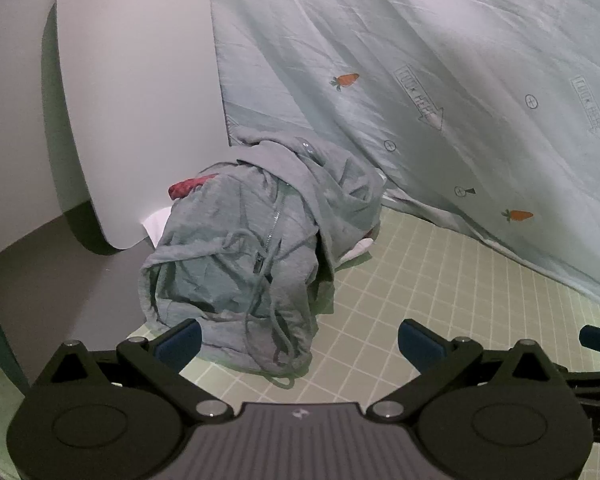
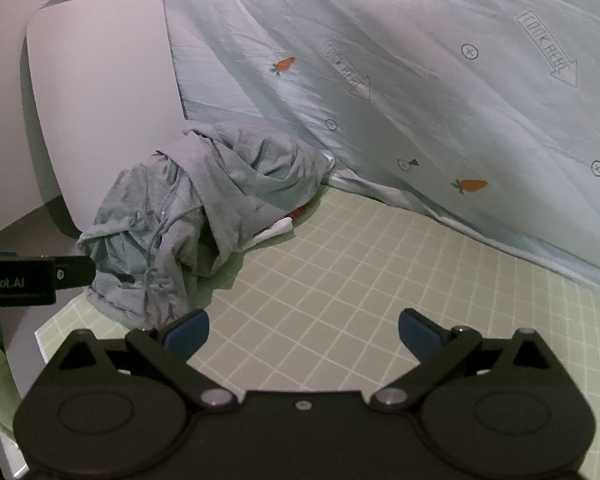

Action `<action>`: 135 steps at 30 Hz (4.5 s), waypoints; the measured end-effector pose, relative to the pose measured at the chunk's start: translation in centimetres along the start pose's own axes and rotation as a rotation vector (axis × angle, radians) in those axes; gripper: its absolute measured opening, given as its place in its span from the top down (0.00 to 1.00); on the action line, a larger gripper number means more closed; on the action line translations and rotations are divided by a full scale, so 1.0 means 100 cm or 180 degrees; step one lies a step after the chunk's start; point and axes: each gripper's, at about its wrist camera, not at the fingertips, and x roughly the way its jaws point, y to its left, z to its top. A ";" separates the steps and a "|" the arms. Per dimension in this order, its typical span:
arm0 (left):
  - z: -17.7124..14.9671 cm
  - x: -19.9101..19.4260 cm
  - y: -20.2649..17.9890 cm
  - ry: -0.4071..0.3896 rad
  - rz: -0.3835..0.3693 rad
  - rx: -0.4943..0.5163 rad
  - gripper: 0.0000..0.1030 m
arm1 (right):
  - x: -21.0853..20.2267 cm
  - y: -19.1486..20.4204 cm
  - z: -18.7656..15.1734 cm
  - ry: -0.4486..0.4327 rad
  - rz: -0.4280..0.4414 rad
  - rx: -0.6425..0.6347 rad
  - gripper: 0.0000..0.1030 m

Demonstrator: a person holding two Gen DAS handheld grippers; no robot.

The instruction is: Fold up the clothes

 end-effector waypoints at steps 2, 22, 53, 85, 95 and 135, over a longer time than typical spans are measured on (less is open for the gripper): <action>0.000 0.000 0.001 -0.0002 -0.0001 -0.0003 0.00 | 0.000 0.000 0.000 -0.0002 0.0000 -0.0004 0.01; -0.001 -0.002 0.004 -0.0022 -0.0004 -0.0024 0.00 | 0.001 0.005 -0.005 -0.0033 -0.0035 -0.0014 0.01; 0.000 -0.008 0.007 -0.0002 0.0011 -0.0008 0.00 | -0.005 0.003 -0.003 -0.0022 0.0005 -0.0015 0.01; 0.051 0.071 0.042 0.0185 0.0095 -0.0195 0.00 | 0.068 -0.002 0.056 -0.0147 -0.0102 -0.0047 0.00; 0.122 0.158 0.075 0.0047 0.0045 -0.0403 0.03 | 0.168 0.010 0.141 -0.0238 0.0037 -0.0285 0.05; 0.178 0.141 0.051 -0.0750 -0.0147 -0.0278 0.96 | 0.151 0.063 0.197 -0.1640 0.0105 -0.0870 0.86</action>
